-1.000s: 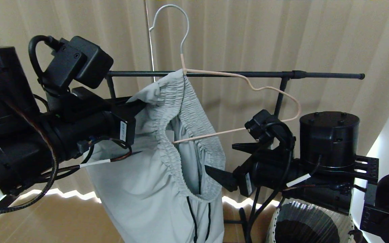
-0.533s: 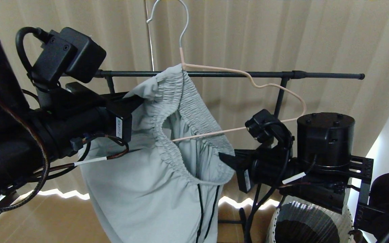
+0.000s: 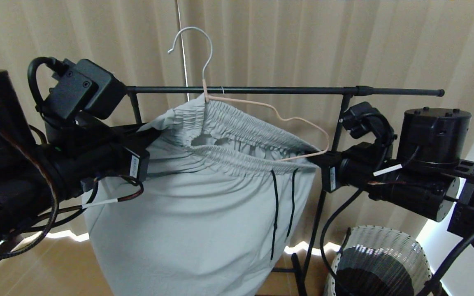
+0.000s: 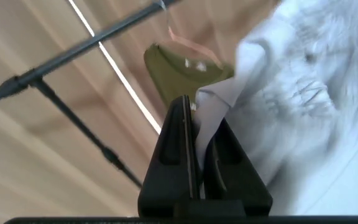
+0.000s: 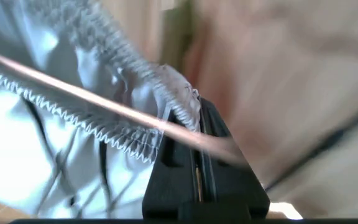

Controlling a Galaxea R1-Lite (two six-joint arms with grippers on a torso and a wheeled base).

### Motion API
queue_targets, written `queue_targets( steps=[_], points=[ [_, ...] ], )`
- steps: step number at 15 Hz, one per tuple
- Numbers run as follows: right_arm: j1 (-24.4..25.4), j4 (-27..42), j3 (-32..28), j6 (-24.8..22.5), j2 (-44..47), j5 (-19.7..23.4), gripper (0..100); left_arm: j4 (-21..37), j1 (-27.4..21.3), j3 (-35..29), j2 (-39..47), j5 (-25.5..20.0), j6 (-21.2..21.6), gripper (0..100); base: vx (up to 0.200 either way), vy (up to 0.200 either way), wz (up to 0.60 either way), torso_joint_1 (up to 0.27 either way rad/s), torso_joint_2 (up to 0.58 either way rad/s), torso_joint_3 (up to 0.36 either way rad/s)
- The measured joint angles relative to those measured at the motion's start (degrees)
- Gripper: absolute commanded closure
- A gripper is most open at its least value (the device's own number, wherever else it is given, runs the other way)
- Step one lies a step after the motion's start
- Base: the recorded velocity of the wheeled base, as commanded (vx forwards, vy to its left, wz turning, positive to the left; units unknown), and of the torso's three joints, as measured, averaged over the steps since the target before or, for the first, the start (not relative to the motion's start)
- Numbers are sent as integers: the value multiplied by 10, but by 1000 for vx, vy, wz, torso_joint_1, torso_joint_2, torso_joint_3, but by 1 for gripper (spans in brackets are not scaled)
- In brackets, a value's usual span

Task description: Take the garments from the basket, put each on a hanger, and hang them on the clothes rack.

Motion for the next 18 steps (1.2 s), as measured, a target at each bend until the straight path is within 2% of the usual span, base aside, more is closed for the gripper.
queue_targets(
  steps=[4, 6, 10, 13, 16, 18],
  points=[
    [-28, 1, -12, -1, 4, 1, 100, -1, 22, 30, -9, 0, 41, 100, 0, 0, 0, 0, 0, 0],
    [-39, 2, -22, -2, 10, 1, 100, -1, 48, 50, -13, 0, 81, 100, 0, 0, 0, 0, 0, 0],
    [-39, 8, -32, -10, 17, 3, 100, -1, 63, 83, -20, 0, 101, 100, 0, 0, 0, 0, 0, 0],
    [-6, 19, -35, -12, 18, 2, 100, 0, 64, 92, -18, 14, 117, 100, 0, 0, 0, 0, 0, 0],
    [51, 20, -36, -12, 18, 2, 100, 1, 61, 89, -10, 84, 122, 100, 0, 0, 0, 0, 0, 0],
    [79, 21, -31, -12, 19, 1, 100, 1, 61, 85, -4, 97, 120, 100, 0, 0, 0, 0, 0, 0]
  ],
)
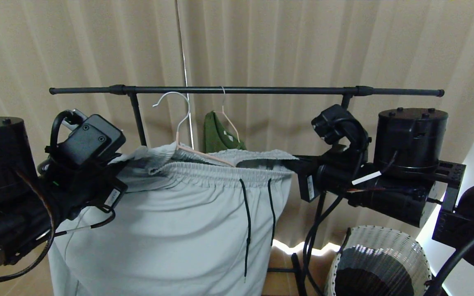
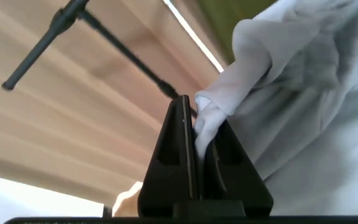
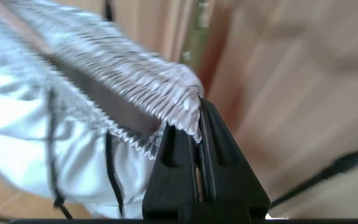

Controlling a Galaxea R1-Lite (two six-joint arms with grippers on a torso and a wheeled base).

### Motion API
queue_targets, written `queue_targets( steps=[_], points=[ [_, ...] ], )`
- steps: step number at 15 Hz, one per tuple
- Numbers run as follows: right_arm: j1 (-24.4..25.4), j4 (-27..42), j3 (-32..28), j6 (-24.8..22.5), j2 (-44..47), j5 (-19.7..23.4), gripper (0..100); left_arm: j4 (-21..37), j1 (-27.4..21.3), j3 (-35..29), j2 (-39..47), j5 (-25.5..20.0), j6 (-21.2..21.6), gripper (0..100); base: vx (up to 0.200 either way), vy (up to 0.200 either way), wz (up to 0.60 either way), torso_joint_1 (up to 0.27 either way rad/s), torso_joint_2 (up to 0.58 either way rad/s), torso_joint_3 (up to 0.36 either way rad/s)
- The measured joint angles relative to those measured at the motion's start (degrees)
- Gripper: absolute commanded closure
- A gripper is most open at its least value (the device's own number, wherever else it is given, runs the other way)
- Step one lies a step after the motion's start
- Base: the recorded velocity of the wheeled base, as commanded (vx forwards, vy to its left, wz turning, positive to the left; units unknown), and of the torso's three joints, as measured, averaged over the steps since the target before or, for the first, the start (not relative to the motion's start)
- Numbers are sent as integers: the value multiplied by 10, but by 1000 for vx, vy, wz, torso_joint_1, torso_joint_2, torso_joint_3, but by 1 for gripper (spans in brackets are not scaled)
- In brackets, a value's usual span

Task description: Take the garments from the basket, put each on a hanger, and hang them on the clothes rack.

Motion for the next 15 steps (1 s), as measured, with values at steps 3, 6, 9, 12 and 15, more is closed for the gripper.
queue_targets(
  steps=[3, 6, 9, 12, 15],
  points=[
    [22, 0, 8, 1, 9, -1, 100, 0, -1, -2, 4, 31, -13, 100, 0, 0, 0, 0, 0, 0],
    [38, 0, 15, 1, 14, -2, 100, -1, -5, -5, 6, 33, -33, 100, 0, 0, 0, 0, 0, 0],
    [56, 0, 28, 1, 17, -2, 100, -1, -14, -9, 7, 38, -57, 100, 0, 0, 0, 0, 0, 0],
    [74, -1, 47, 1, 17, -2, 0, 0, -30, -14, 8, 51, -84, 100, 0, 0, 0, 0, 0, 0],
    [88, -8, 52, 1, 16, -2, 0, 0, -50, -15, 13, 51, -106, 100, 0, 0, 0, 0, 0, 0]
  ],
)
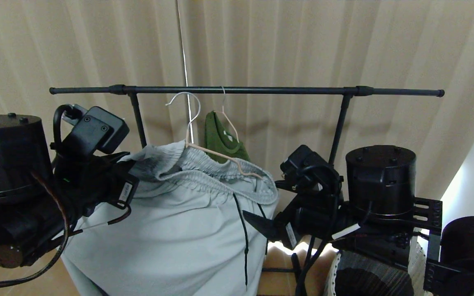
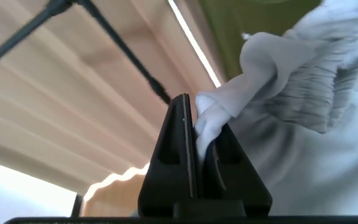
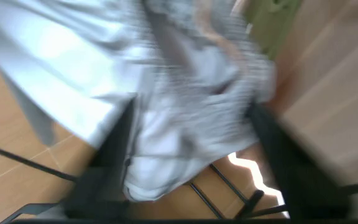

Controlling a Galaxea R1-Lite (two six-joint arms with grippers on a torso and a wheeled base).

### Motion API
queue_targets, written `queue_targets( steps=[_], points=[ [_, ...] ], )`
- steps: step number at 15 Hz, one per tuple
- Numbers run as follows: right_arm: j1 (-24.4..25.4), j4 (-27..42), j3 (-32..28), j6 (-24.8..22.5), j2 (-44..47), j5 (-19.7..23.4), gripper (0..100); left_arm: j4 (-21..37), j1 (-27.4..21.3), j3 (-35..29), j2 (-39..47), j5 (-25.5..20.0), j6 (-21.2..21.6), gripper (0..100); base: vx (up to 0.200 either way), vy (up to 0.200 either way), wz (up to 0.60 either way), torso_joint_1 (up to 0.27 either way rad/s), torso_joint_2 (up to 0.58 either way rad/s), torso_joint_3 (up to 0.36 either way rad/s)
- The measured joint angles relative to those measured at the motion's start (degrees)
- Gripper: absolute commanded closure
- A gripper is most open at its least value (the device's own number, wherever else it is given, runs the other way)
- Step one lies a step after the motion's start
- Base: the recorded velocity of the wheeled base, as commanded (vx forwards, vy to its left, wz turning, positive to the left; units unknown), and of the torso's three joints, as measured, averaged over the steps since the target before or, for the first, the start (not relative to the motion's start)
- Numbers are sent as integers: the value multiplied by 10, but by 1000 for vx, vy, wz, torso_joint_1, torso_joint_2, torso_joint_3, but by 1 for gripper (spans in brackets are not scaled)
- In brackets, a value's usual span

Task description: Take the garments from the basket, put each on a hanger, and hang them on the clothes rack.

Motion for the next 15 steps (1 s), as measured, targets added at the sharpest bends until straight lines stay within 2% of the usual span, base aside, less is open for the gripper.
queue_targets(
  steps=[2, 5, 6, 12, 15],
  points=[
    [-4, 0, -15, -20, -2, 0, 0, -1, -15, -1, 1, -2, -3, 100, 0, 0, 0, 0, 0, 0],
    [-37, -2, -50, -100, 1, 0, 0, -1, -34, 0, 1, -3, -7, 100, 0, 0, 0, 0, 0, 0],
    [-47, -2, -61, -113, 4, 0, 0, -1, -39, 1, 0, -3, -7, 100, 0, 0, 0, 0, 0, 0],
    [-63, 0, -119, -128, 43, 0, 0, -2, -79, 7, -5, -5, -8, 100, 0, 0, 0, 0, 0, 0],
    [-66, -1, -128, -132, 58, 0, 0, -2, -90, 7, -9, -5, -8, 100, 0, 0, 0, 0, 0, 0]
  ],
)
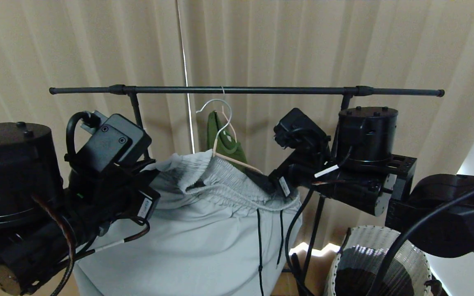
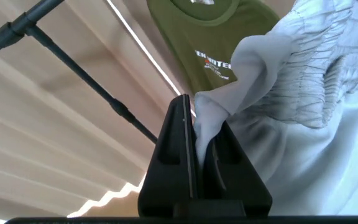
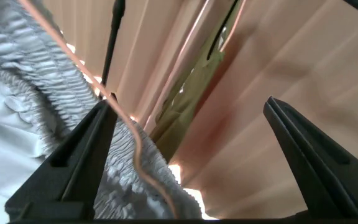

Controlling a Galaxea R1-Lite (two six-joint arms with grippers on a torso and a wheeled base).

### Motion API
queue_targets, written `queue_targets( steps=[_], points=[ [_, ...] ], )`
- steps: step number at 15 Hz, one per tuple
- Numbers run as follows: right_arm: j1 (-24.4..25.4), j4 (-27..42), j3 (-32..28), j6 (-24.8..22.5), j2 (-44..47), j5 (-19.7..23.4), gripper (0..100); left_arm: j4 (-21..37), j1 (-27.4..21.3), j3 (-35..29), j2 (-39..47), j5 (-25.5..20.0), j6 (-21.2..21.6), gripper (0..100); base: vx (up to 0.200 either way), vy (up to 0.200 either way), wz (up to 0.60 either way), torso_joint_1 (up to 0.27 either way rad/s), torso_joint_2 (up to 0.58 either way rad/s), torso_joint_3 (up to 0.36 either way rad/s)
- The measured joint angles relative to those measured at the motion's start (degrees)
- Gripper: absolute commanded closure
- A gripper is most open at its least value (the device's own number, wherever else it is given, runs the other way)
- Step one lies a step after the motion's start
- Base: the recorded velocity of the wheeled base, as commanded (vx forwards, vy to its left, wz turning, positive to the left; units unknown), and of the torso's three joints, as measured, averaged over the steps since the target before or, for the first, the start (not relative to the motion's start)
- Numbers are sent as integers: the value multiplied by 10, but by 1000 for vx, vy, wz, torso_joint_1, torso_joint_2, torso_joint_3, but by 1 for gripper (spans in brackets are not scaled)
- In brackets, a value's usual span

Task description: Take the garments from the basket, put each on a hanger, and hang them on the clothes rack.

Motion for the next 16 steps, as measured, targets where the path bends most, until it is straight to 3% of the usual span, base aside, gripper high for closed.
queue_targets(
  steps=[6, 7, 16],
  points=[
    [0, 0, -3, -5, 8, 0, 0, -16, -27, 3, -15, -2, -11, 100, 0, 0, 0, 0, 0, 0],
    [0, -1, -2, -5, 7, 0, 100, -16, -28, 3, -16, -2, -11, 100, 0, 0, 0, 0, 0, 0],
    [0, -26, 4, -4, 7, 2, 100, -17, -39, 17, -23, -3, -11, 100, 0, 0, 0, 0, 0, 0]
  ],
)
